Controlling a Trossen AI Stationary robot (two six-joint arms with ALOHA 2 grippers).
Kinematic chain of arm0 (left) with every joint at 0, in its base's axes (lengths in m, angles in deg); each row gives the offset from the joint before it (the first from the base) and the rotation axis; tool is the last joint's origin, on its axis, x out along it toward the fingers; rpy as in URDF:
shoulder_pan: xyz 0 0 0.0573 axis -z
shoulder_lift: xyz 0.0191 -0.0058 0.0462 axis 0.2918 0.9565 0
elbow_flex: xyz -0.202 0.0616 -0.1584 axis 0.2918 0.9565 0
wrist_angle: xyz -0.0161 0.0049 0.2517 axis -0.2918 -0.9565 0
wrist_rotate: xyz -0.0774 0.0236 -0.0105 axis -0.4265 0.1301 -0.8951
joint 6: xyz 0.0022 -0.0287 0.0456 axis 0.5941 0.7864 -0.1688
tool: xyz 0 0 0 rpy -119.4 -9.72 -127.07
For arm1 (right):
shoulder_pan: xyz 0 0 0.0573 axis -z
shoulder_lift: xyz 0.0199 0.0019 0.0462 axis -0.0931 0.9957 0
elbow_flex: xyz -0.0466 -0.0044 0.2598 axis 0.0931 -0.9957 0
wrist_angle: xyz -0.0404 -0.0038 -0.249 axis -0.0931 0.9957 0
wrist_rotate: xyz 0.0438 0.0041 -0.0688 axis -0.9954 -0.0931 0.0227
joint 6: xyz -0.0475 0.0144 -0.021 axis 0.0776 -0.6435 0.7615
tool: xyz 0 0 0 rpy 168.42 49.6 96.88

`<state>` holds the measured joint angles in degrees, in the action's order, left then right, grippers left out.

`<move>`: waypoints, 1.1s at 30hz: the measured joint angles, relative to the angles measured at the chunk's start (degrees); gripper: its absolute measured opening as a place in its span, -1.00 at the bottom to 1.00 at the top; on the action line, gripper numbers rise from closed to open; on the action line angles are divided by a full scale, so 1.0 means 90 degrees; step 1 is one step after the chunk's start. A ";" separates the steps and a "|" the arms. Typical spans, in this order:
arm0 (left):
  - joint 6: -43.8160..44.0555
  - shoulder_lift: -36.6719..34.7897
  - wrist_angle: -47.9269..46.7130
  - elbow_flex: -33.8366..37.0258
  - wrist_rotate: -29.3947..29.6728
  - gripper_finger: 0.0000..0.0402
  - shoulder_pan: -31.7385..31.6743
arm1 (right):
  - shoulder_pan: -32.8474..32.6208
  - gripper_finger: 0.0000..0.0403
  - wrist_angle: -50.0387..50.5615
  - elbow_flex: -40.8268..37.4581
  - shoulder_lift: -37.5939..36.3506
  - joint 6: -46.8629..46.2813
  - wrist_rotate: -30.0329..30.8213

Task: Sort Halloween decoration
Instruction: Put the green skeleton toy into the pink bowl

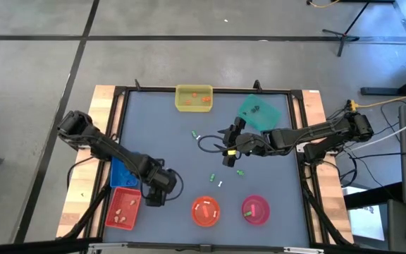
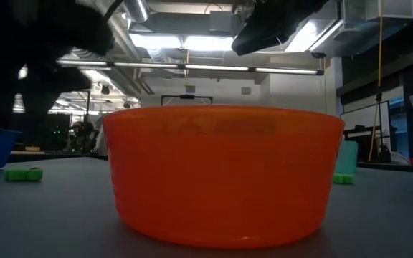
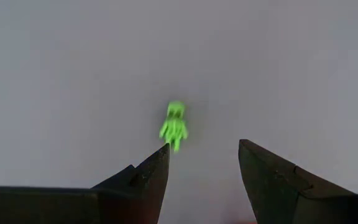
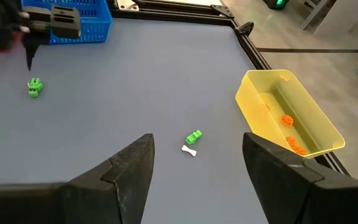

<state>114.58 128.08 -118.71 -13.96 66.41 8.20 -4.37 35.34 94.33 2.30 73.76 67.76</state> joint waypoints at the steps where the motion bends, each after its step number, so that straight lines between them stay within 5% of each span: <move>1: 0.0104 0.0000 0.0002 0.0122 0.0000 -0.13 0.0030 | 0.0000 0.22 0.0000 0.0000 0.0000 0.0000 0.0000; 25: 0.0190 -0.0019 0.1870 0.1482 0.0136 -0.13 0.0025 | 0.0000 0.22 -0.0012 0.0000 0.0000 -0.0002 0.0000; 33: 0.0187 -0.0014 0.1811 0.1496 0.0158 -0.34 0.0020 | 0.0000 0.22 -0.0015 0.0000 0.0000 0.0000 -0.0002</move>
<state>116.26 127.96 -102.41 -0.50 67.83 8.38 -4.37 35.21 94.33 2.30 73.75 67.74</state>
